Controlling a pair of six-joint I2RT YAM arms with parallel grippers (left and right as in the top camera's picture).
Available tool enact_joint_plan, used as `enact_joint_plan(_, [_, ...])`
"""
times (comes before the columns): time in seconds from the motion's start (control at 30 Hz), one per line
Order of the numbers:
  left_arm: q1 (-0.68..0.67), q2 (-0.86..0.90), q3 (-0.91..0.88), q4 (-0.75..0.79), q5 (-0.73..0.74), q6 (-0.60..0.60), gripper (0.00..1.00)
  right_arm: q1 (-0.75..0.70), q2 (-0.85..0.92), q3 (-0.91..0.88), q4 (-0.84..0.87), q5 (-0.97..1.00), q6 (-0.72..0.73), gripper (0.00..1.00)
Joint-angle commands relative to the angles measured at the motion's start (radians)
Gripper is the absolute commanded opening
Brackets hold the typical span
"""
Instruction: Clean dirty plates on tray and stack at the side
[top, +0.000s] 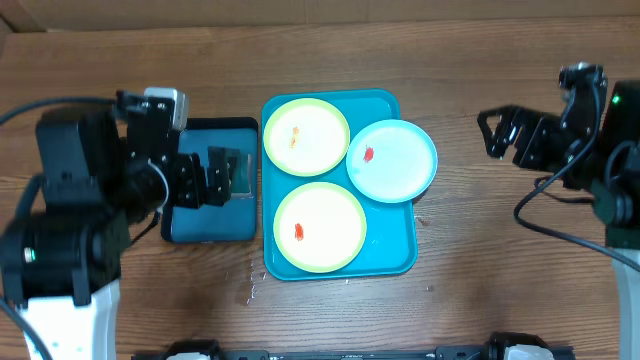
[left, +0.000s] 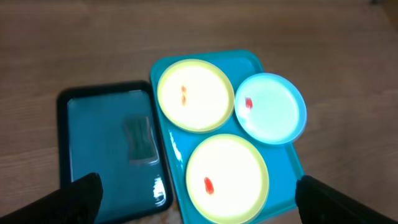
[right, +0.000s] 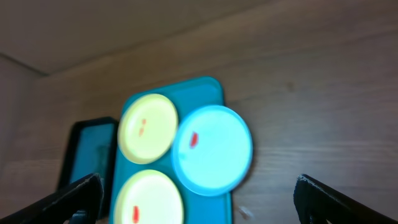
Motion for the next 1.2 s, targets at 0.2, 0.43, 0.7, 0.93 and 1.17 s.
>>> enact_joint_plan(0.2, [0.007,0.113,0.109,-0.048,0.163,0.027,1.0,0.003,-0.014,0.079,0.055,-0.113,-0.008,0.98])
enact_joint_plan(0.43, [0.007,0.116,0.101,-0.092,-0.105,-0.132,0.04,0.009,0.034,0.077,-0.066,-0.113,-0.006,0.22])
enact_joint_plan(0.7, [0.007,0.124,0.021,-0.17,-0.379,-0.288,0.74,0.162,0.145,0.019,-0.164,-0.038,-0.003,0.55])
enact_joint_plan(0.93, [0.005,0.169,-0.132,-0.117,-0.232,-0.126,0.84,0.304,0.266,-0.08,-0.126,-0.005,0.053,0.58])
enact_joint_plan(1.17, [0.005,0.266,-0.162,-0.065,-0.167,-0.06,0.79,0.406,0.362,-0.164,-0.034,0.063,0.116,0.56])
